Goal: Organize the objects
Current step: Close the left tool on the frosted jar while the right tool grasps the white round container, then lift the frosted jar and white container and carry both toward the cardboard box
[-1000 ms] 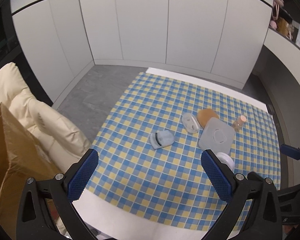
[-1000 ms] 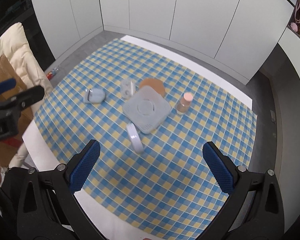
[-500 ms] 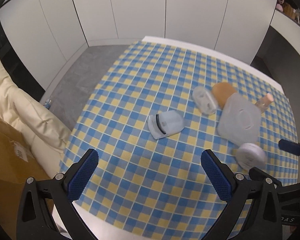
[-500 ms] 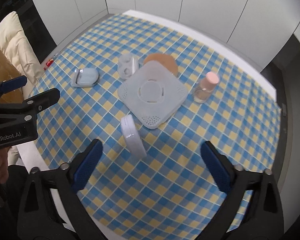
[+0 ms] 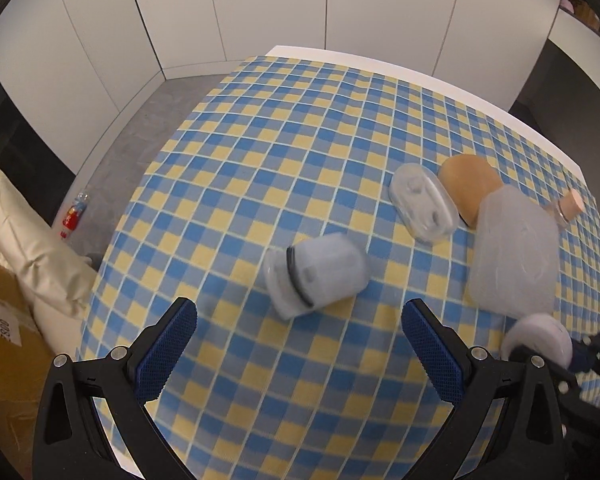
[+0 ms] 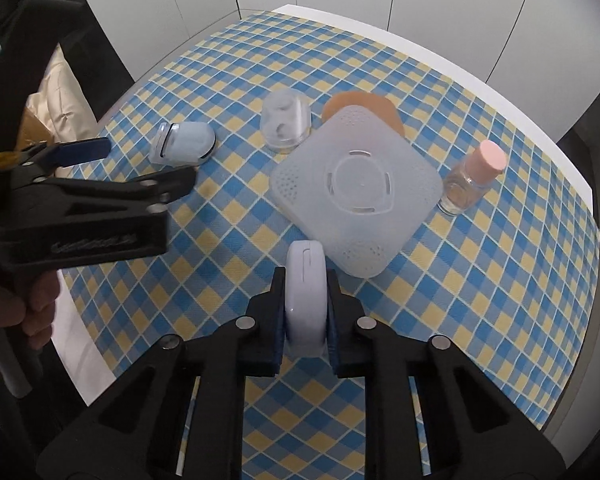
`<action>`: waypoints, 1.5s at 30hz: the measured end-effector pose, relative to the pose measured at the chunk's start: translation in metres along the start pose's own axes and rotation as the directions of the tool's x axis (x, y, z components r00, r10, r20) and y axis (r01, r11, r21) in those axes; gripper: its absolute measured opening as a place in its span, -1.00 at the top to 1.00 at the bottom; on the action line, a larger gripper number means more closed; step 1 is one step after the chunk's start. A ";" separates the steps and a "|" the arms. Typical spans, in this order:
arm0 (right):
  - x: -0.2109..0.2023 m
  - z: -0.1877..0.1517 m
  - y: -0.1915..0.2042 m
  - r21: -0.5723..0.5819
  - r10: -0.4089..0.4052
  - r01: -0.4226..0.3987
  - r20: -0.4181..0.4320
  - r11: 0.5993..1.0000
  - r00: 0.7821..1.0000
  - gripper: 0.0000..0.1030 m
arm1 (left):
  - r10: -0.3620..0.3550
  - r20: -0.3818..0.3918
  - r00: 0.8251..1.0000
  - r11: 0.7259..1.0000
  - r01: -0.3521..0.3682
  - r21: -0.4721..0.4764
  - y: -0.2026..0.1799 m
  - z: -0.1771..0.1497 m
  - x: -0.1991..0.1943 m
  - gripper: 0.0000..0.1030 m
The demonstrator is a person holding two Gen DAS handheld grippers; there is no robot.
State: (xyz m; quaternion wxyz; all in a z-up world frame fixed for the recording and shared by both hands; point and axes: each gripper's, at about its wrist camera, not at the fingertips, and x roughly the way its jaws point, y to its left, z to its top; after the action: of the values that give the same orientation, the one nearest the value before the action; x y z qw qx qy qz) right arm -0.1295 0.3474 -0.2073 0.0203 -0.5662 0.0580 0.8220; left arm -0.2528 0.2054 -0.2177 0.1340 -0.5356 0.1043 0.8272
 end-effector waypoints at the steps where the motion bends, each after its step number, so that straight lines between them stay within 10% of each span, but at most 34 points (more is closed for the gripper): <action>1: 0.000 0.001 -0.002 0.005 -0.006 0.006 0.000 1.000 1.000 0.67 | 0.006 -0.002 1.000 1.000 -0.006 -0.008 -0.001 0.002 0.002 -0.94; 12: -0.001 0.004 -0.008 0.045 -0.028 0.029 -0.016 0.999 0.999 0.67 | -0.013 -0.013 1.000 0.998 0.012 -0.056 0.000 0.013 0.013 -0.16; 45: -0.108 0.005 0.010 0.065 -0.068 0.061 0.126 0.996 0.990 0.67 | -0.078 0.142 0.987 0.996 0.084 -0.034 -0.016 -0.019 -0.141 -0.16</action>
State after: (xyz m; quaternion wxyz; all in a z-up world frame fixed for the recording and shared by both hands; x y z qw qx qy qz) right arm -0.0969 0.3415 -0.1044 0.0676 -0.5130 0.0631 0.8534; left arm -0.1760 0.1986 -0.0971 0.1638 -0.4823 0.0561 0.8587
